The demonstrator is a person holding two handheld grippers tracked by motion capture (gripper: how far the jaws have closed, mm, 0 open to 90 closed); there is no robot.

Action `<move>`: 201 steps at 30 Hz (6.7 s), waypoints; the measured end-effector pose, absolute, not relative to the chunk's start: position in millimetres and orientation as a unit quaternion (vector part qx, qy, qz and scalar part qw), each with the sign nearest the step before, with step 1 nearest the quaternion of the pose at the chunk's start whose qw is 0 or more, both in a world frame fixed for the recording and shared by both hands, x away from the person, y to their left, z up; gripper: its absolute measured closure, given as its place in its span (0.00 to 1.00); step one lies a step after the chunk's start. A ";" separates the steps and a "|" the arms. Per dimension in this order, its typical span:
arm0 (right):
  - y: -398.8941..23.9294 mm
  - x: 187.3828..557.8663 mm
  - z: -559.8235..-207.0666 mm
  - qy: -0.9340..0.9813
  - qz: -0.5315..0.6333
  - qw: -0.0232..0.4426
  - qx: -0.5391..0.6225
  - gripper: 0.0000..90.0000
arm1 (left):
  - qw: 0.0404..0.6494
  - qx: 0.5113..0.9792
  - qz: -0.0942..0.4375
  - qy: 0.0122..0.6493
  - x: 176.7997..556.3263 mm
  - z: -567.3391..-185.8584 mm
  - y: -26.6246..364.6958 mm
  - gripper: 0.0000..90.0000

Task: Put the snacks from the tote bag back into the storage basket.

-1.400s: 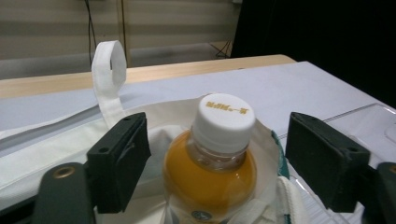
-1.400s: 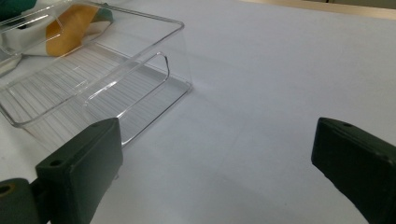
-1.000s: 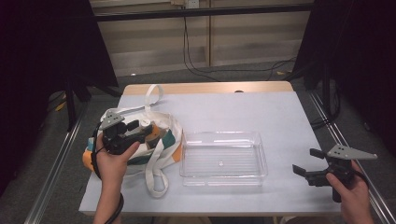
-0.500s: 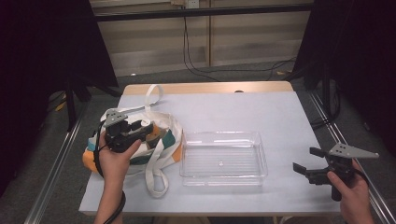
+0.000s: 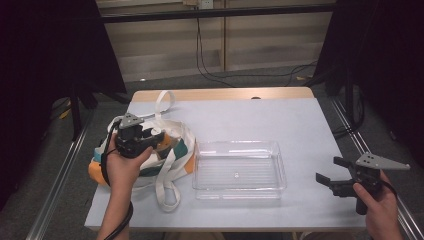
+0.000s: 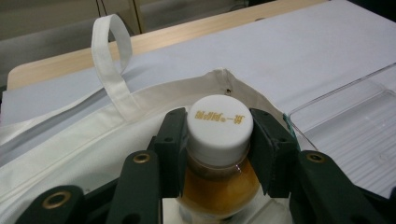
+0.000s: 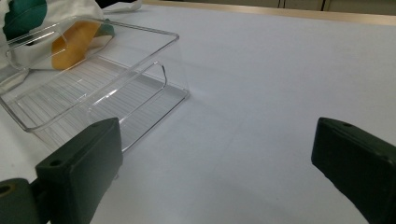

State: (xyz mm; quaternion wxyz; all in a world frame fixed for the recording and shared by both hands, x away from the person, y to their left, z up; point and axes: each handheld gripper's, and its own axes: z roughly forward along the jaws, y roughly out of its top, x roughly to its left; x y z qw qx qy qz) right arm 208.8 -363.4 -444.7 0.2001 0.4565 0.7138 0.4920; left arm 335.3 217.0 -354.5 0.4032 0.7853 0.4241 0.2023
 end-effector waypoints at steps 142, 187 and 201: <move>-370.5 209.0 -443.8 0.691 0.522 0.191 0.462 0.02 | 0.200 0.920 0.055 0.332 384.6 -175.5 115.0 0.66; -373.1 208.5 -444.6 0.689 0.523 0.191 0.465 0.02 | 0.194 0.929 0.026 0.316 388.2 -213.3 74.3 0.66; -373.0 209.0 -445.1 0.691 0.523 0.190 0.461 0.02 | 0.189 0.932 0.009 0.309 389.6 -229.7 69.7 0.66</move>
